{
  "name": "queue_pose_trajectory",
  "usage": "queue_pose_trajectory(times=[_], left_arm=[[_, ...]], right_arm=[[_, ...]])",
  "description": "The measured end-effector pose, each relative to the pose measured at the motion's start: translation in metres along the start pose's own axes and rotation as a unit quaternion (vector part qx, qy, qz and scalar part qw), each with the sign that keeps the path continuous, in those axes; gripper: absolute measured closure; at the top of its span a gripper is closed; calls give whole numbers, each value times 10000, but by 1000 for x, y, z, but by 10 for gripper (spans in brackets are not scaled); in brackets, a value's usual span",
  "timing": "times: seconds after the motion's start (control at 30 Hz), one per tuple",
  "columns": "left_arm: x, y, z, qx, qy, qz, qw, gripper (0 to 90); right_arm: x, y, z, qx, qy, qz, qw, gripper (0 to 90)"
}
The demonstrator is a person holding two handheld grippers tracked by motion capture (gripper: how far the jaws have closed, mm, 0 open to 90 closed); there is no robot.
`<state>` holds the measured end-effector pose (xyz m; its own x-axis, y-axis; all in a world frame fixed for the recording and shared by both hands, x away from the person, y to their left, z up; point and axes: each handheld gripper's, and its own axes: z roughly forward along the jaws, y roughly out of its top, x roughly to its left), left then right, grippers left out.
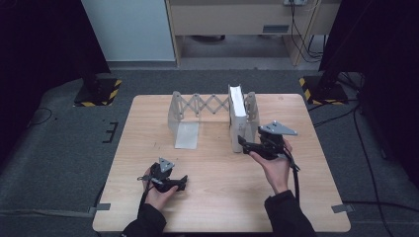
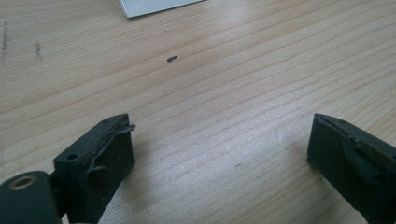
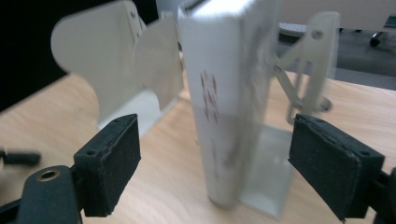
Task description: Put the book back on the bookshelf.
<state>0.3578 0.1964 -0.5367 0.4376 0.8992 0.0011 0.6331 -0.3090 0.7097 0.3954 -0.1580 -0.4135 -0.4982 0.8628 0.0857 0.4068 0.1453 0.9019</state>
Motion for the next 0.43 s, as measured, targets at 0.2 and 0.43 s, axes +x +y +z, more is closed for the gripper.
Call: queue_pose_trajectory(times=[0.2, 0.43], left_arm=[[0, 0, 1, 59, 18, -41, 10000, 7], [1, 0, 1, 68, 35, -67, 9999, 0]], right_arm=[[-29, -52, -26, 490, 36, 184, 9986, 162], [-69, -102, -32, 1123, -348, 415, 9922, 147]])
